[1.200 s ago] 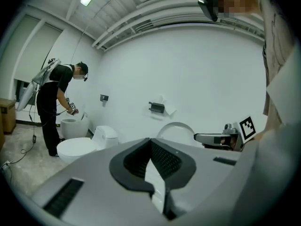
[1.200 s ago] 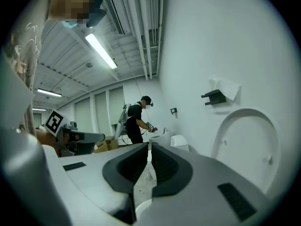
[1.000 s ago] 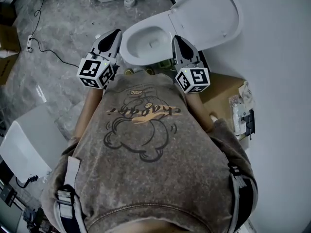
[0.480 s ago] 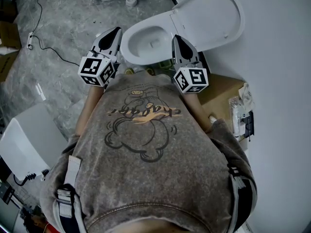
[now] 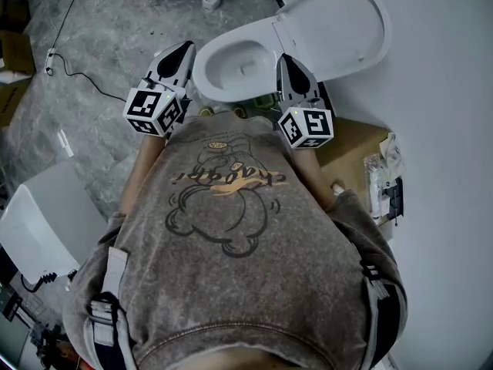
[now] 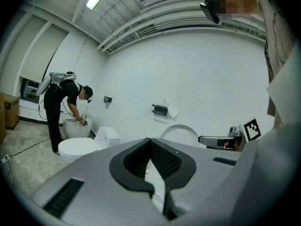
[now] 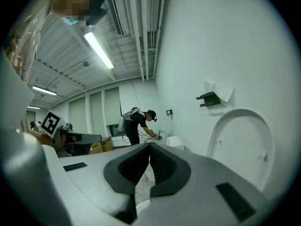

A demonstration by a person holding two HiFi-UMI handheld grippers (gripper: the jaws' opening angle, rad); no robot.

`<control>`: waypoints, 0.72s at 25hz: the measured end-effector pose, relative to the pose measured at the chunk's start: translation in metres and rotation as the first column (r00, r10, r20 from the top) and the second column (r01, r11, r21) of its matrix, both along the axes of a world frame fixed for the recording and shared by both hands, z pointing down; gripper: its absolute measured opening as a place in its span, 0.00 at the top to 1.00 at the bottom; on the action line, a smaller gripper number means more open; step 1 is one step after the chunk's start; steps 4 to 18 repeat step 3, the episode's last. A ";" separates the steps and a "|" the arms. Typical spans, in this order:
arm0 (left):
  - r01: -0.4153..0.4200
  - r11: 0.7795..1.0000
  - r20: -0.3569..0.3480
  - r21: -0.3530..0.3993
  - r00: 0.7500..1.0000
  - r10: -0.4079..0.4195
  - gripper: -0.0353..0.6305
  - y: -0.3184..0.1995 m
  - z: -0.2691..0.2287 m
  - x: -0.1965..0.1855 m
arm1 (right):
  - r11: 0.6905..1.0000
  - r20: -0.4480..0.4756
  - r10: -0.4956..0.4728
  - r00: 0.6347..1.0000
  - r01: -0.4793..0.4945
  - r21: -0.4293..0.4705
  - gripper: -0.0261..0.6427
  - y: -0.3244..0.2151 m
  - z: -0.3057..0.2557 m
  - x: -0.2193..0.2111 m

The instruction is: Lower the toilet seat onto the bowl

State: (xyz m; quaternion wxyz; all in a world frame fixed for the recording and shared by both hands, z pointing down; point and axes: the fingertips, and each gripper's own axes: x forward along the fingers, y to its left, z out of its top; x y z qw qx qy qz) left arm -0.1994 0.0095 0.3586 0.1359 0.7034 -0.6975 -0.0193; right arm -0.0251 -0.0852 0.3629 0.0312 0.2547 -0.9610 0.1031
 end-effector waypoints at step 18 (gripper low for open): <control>0.003 1.000 -0.005 -0.009 1.000 -0.003 0.93 0.002 0.004 0.000 | 1.000 0.000 0.000 1.000 0.000 -0.001 0.92 0.000 0.001 0.001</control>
